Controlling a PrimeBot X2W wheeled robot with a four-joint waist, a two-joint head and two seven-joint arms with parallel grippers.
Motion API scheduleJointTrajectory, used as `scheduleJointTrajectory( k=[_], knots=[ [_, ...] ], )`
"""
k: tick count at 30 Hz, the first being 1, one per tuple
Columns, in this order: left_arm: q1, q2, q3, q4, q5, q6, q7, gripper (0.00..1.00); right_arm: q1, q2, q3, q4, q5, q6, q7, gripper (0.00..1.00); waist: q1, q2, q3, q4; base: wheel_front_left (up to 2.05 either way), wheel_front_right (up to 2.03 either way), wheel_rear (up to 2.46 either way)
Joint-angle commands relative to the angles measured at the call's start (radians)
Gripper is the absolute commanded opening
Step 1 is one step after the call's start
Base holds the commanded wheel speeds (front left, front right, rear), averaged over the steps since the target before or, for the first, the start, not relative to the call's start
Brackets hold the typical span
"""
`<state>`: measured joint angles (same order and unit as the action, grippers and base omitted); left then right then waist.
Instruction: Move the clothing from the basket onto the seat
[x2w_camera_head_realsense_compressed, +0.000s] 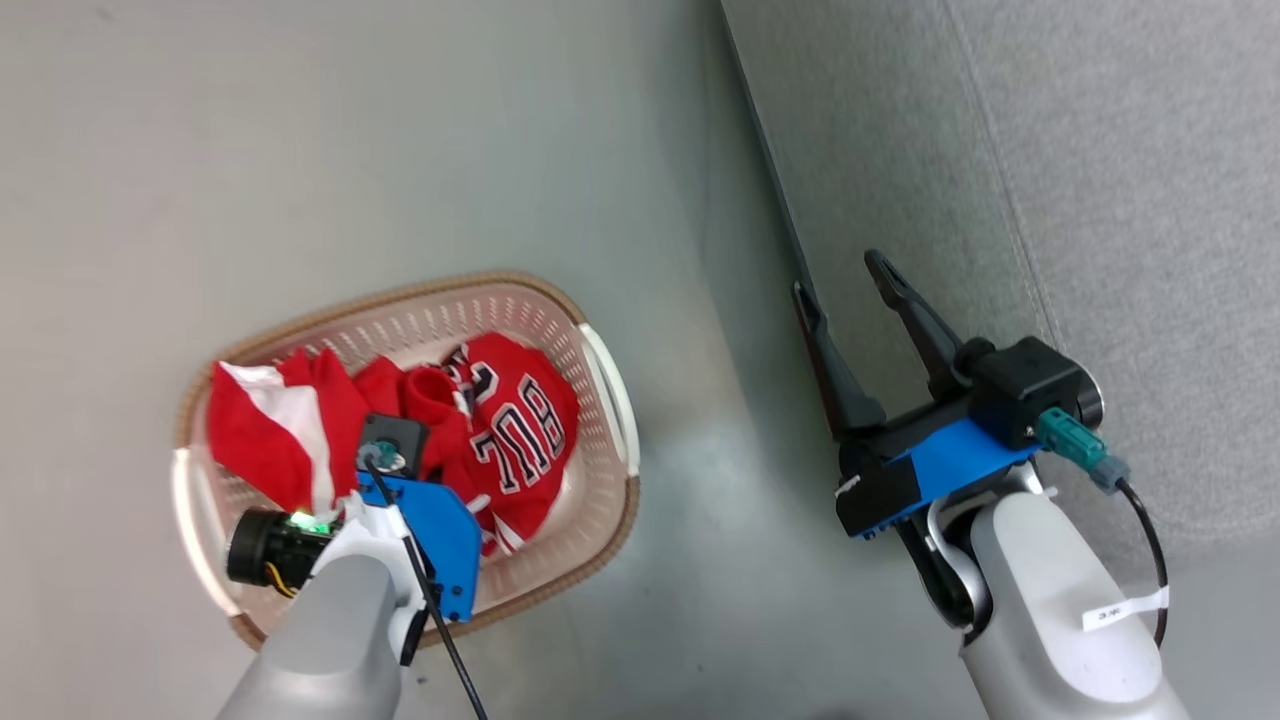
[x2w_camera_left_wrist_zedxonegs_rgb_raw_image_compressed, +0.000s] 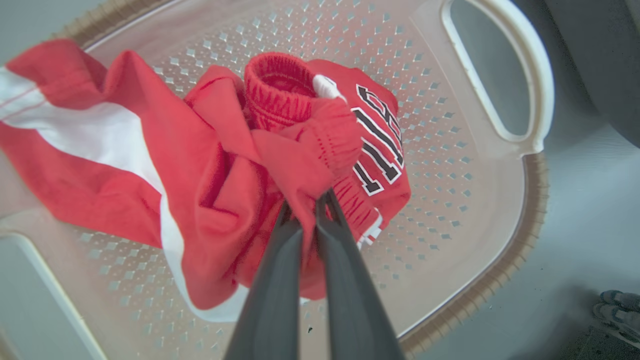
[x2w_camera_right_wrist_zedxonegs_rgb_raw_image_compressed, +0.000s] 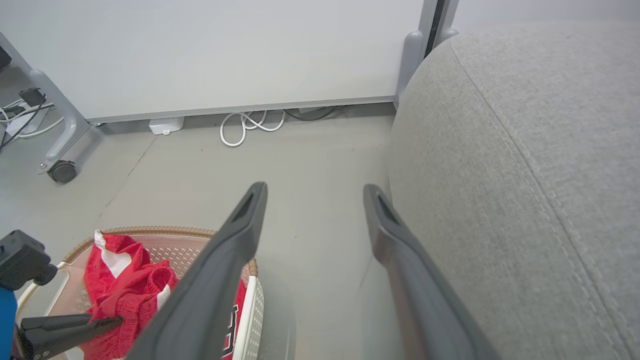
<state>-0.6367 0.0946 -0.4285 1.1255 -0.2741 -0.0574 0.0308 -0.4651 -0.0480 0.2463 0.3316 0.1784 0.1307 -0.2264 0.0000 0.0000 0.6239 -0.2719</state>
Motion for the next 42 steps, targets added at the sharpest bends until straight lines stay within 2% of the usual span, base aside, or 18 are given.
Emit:
scheduleJointTrajectory(
  k=[1, 2, 9, 15, 21, 28, 42],
  knots=[
    [0.013, -0.014, -0.009, 0.006, -0.008, -0.014, -0.016, 0.0, 0.026, -0.004, -0.012, 0.013, -0.014, 0.0, 0.012, 1.0, 0.0, 0.0, -0.13, 0.073, 0.0, 0.0, 0.0],
    [0.013, -0.014, -0.009, 0.006, -0.008, -0.014, -0.016, 0.0, 0.026, -0.004, -0.012, 0.013, -0.014, 0.0, 0.012, 1.0, 0.0, 0.0, -0.13, 0.073, 0.0, 0.0, 0.0],
    [0.065, -0.043, -0.054, 0.0, -0.074, -0.063, -0.042, 0.0, 0.115, -0.004, -0.065, 0.038, -0.055, 0.0, 0.068, 1.0, 0.0, 0.0, -0.323, 0.157, 0.0, 0.0, 0.0],
    [0.119, -0.044, -0.199, -0.162, -0.219, -0.073, -0.026, 0.0, 0.214, -0.004, -0.081, 0.022, -0.061, 0.0, 0.11, 1.0, 0.0, 0.0, -0.456, 0.217, 0.0, 0.0, 0.0],
    [0.117, -0.044, -0.31, -0.264, -0.307, -0.073, -0.046, 0.0, 0.302, -0.004, -0.085, -0.007, -0.058, 0.0, 0.147, 1.0, 0.0, 0.0, -0.56, 0.255, 0.0, 0.0, 0.0],
    [0.056, -0.045, -0.39, -0.359, -0.361, -0.069, -0.092, 0.0, 0.372, -0.004, -0.088, -0.049, -0.056, 0.0, 0.19, 1.0, 0.0, 0.0, -0.633, 0.272, 0.0, 0.0, 0.0],
    [-0.095, -0.044, -0.516, -0.544, -0.491, -0.014, -0.149, 0.0, 0.421, -0.004, -0.067, -0.104, -0.041, 0.0, 0.226, 1.0, 0.0, 0.0, -0.676, 0.264, 0.0, 0.0, 0.0]
  ],
)
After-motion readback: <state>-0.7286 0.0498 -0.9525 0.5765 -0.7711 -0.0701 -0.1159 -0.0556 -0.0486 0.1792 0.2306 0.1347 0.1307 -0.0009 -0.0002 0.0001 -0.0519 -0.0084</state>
